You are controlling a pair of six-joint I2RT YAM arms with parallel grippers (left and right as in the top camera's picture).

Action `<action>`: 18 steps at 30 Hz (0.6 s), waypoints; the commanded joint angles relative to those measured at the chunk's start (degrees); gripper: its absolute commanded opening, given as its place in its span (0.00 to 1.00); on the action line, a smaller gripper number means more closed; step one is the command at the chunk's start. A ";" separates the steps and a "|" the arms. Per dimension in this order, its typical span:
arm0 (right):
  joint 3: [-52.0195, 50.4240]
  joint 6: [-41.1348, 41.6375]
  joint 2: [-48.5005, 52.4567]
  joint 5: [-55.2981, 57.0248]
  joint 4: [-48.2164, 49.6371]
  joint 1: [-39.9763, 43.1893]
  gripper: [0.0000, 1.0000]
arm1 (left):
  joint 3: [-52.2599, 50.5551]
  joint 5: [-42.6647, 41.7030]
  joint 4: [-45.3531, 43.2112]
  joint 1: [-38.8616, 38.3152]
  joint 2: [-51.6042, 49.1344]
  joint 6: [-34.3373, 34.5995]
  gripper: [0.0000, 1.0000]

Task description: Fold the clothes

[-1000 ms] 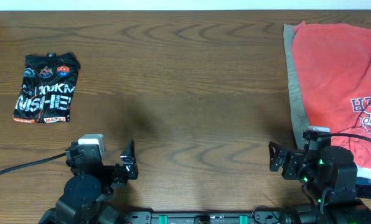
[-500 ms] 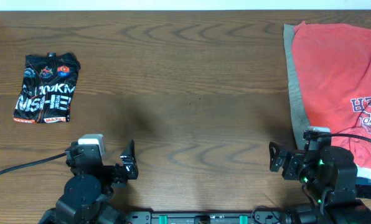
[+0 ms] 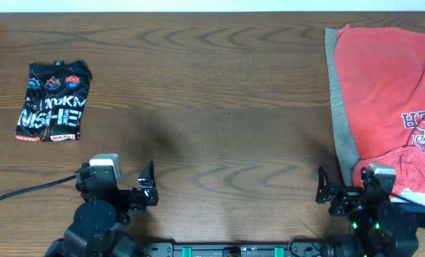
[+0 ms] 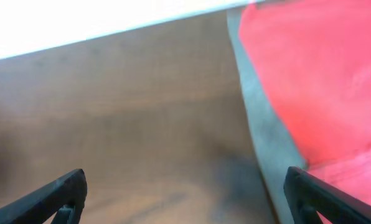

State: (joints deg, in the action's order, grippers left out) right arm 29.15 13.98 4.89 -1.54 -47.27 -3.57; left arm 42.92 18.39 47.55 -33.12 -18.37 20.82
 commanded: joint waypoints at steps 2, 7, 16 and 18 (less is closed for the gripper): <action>-6.25 -6.71 -4.59 0.57 6.91 1.53 0.99 | -0.31 0.74 -0.04 -0.17 0.13 0.28 0.98; -14.49 -12.68 -4.57 -0.42 23.78 1.53 0.99 | -0.31 0.74 -0.04 -0.17 0.13 0.28 0.98; -28.85 -19.47 -4.59 -0.35 49.66 1.53 0.99 | -0.31 0.74 -0.04 -0.17 0.13 0.28 0.98; -28.85 -19.87 -4.59 -0.42 47.19 1.51 0.99 | -0.31 0.74 -0.04 -0.17 0.13 0.31 0.98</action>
State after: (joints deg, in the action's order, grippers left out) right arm 1.06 -3.03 0.64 -1.69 0.78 -2.37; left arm 42.81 18.39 47.55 -33.12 -18.37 20.82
